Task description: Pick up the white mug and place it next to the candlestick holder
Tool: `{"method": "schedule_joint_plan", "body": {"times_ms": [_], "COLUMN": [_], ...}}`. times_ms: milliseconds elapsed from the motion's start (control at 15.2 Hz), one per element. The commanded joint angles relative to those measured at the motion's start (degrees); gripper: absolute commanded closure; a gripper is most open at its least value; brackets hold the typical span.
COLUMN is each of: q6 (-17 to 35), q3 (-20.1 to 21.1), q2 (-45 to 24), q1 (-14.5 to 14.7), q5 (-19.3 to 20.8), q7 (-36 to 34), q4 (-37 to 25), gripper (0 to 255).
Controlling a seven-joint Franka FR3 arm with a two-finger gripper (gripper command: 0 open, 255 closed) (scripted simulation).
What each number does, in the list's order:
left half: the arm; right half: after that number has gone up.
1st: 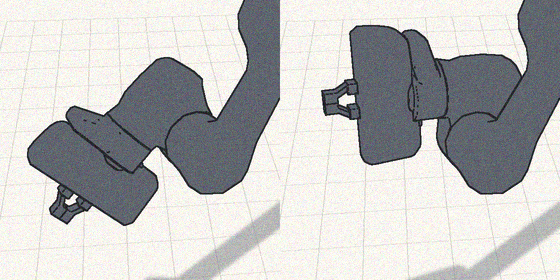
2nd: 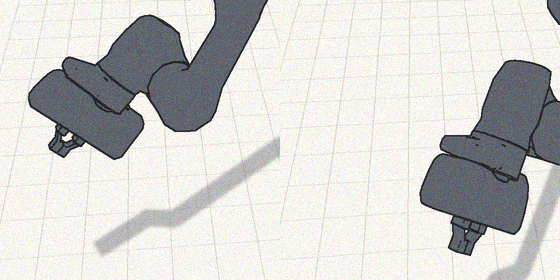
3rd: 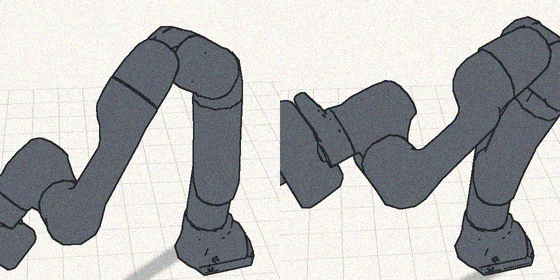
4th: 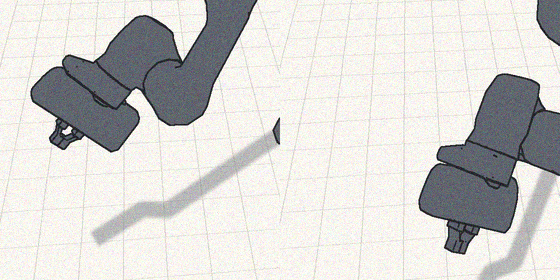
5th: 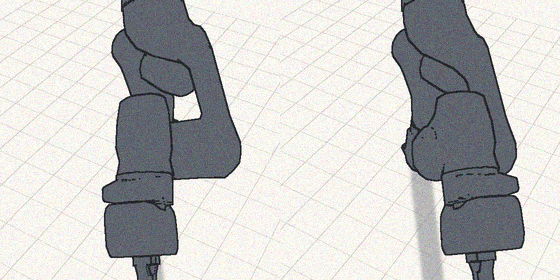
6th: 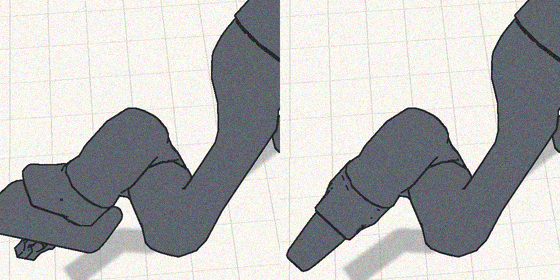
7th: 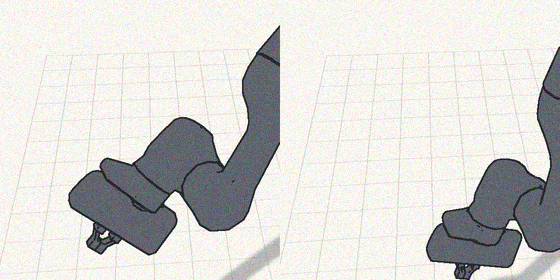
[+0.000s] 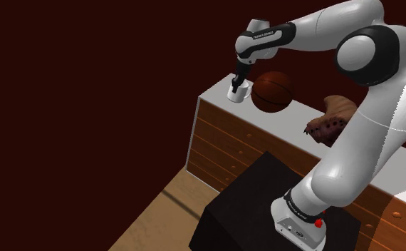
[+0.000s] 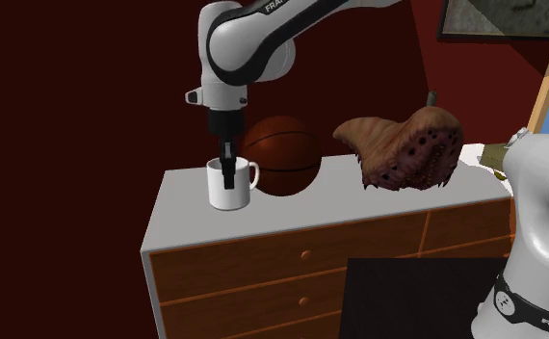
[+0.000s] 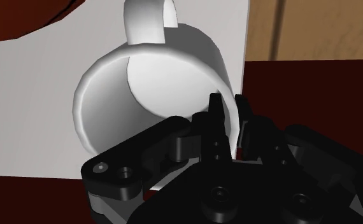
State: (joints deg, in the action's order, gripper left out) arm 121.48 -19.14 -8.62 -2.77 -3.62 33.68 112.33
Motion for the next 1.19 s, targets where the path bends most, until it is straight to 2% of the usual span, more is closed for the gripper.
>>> {"method": "schedule_joint_plan", "body": {"times_ms": [0,1122], "q6": [-1.5,-13.9], "q3": [0.0,-0.2], "q2": [1.0,4.1], "q1": [0.1,0.3], "q5": [0.4,1.8], "q7": [-0.3,-1.3], "q4": [-0.6,-10.1], "gripper": [255,255]}}
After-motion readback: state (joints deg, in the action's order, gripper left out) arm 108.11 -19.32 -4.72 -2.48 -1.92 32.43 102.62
